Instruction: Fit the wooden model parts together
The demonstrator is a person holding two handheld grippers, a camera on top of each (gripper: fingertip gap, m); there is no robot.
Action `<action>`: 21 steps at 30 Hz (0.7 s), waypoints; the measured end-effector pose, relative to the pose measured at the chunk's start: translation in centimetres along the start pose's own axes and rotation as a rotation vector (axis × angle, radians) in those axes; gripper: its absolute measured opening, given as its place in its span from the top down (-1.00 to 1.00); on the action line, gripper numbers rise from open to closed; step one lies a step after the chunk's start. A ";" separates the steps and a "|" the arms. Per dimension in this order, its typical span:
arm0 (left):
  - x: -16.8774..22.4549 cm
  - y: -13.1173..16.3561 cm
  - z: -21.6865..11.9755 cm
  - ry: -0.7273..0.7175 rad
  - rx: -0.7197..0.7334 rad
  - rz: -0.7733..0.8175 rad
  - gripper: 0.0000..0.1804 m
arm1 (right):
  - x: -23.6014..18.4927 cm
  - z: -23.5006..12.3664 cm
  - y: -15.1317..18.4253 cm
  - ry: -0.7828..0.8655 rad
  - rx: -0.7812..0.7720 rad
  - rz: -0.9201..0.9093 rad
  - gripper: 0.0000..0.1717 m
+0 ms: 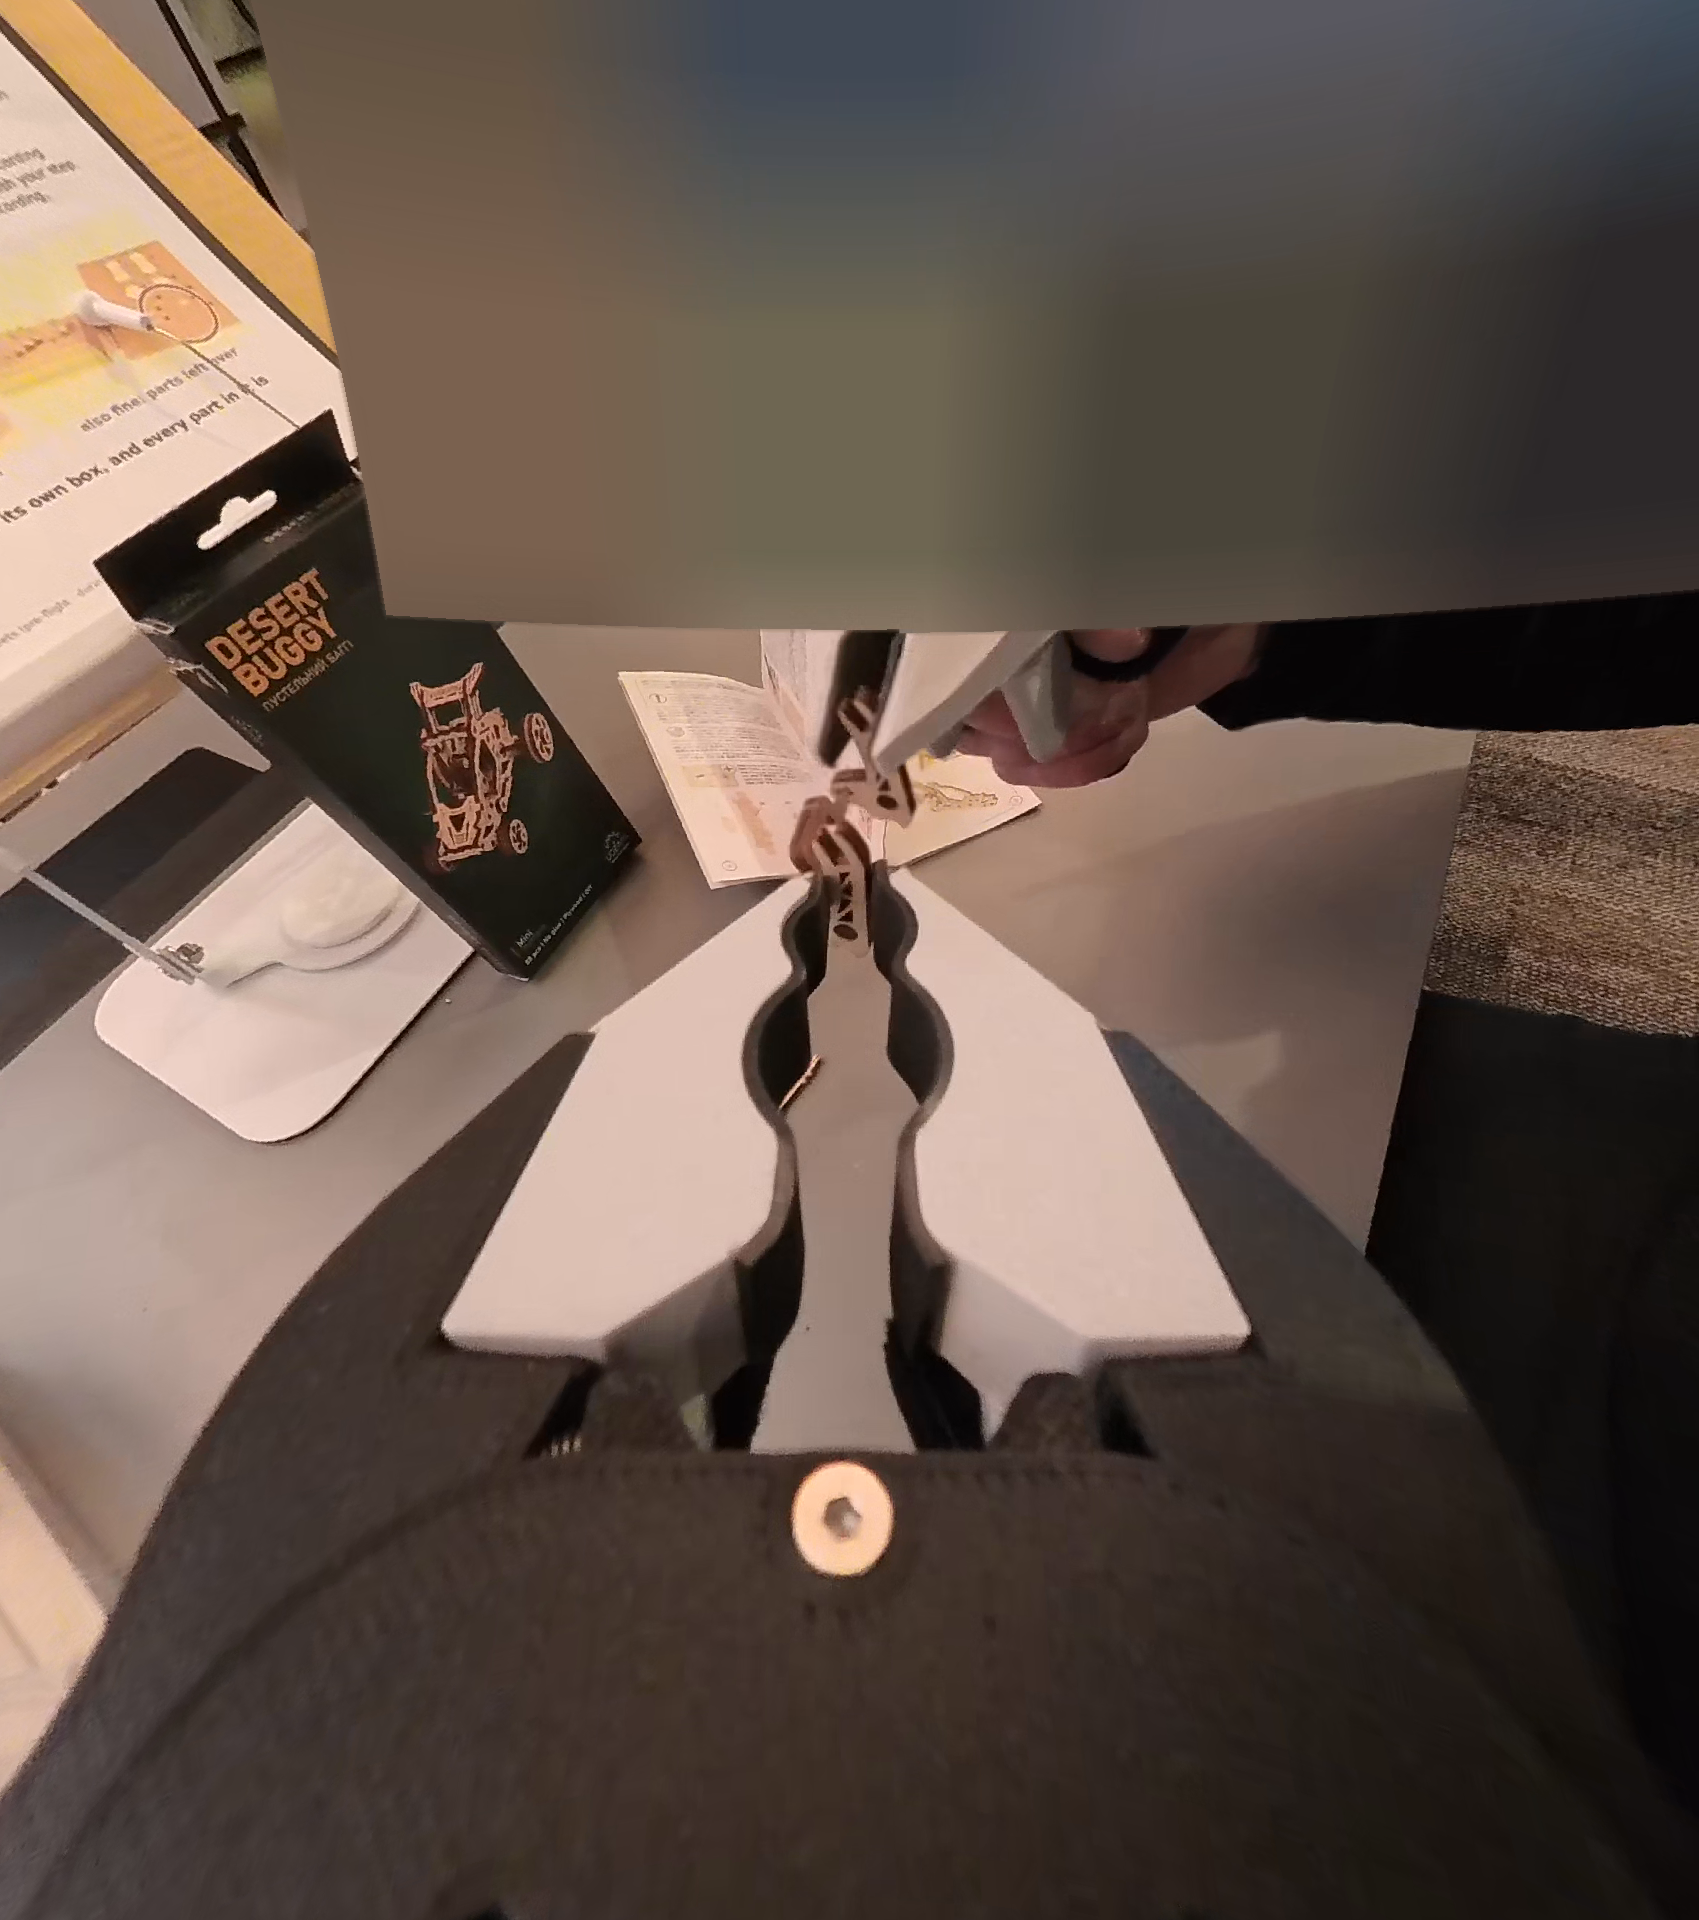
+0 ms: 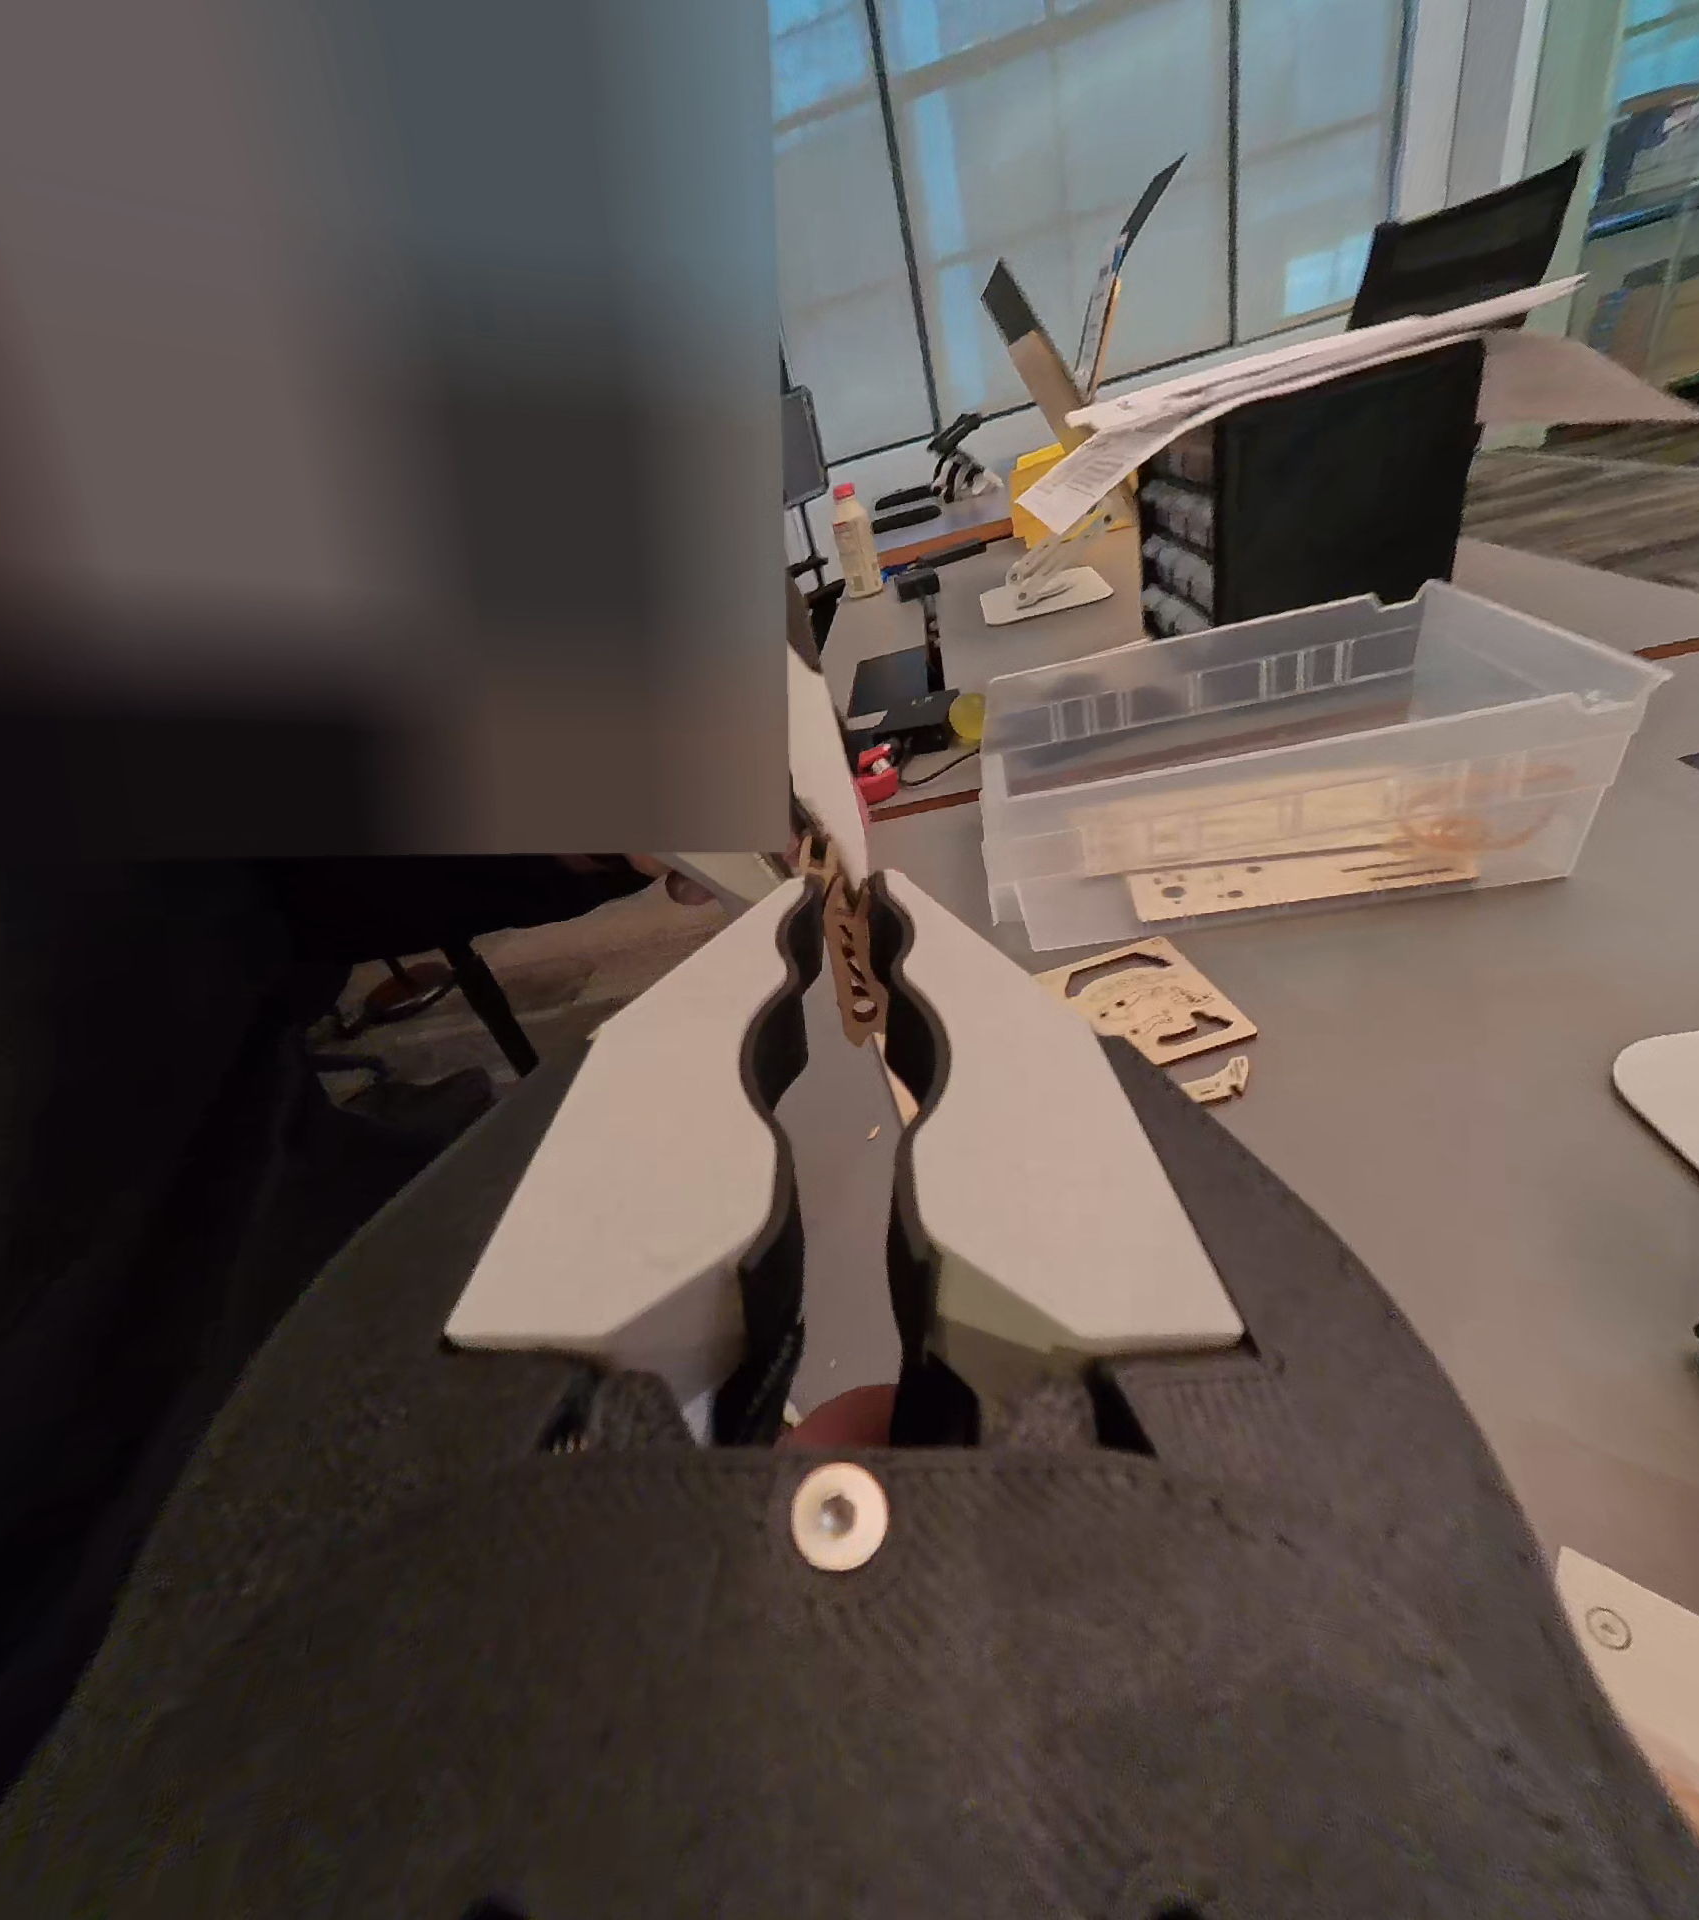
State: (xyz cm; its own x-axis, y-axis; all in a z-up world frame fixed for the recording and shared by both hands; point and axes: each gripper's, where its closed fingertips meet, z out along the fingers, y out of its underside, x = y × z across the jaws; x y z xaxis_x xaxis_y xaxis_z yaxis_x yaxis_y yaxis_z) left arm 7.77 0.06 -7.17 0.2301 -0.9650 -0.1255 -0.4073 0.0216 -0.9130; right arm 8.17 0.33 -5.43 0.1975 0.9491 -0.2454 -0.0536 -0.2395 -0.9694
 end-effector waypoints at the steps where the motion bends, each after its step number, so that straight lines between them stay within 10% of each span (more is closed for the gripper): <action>1: 0.0 -0.1 0.0 -0.005 0.003 0.002 0.94 | 0.0 0.0 -0.2 0.007 0.011 -0.003 0.93; 21: -0.3 0.2 0.2 0.025 0.071 -0.105 0.94 | 0.2 -0.3 -0.2 -0.057 0.055 0.126 0.86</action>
State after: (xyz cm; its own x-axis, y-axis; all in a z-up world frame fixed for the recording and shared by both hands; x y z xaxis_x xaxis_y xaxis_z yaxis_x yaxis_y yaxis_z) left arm 7.82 0.46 -7.41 0.2462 -0.9690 -0.0187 -0.3184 -0.0626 -0.9459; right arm 8.51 0.53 -5.33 0.1297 0.9229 -0.3626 -0.1281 -0.3470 -0.9291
